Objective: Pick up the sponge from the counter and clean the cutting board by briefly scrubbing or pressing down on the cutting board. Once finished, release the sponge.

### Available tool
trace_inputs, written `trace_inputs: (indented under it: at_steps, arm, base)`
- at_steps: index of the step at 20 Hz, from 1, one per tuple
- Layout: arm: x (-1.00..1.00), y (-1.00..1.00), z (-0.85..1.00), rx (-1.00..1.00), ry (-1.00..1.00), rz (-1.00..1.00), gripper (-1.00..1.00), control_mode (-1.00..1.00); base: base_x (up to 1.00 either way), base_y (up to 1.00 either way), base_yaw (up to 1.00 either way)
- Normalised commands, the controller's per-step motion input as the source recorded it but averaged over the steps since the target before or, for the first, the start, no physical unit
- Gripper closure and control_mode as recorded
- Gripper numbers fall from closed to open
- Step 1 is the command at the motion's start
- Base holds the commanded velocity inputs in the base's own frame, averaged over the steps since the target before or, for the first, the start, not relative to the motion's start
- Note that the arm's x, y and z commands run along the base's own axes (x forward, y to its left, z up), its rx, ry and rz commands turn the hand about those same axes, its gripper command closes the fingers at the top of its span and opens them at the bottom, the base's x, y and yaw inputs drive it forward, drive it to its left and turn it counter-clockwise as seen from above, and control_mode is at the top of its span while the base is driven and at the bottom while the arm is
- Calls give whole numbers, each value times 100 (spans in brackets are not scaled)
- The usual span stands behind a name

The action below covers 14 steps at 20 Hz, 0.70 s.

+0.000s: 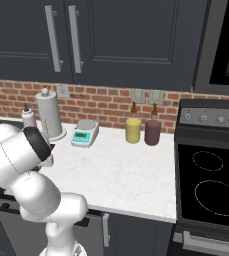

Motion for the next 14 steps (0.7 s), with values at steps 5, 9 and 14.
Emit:
trace_inputs:
  at_steps: [5, 9, 14]
  arm:
    - [30, 30, -2, 0, 2, 0, 100, -100]
    - [14, 54, 0, -3, 0, 0, 100, -100]
    - [0, 65, 0, -4, 0, 0, 100, -100]
  base:
    - [0, 0, 0]
    - [0, 0, 0]
    - [0, 0, 0]
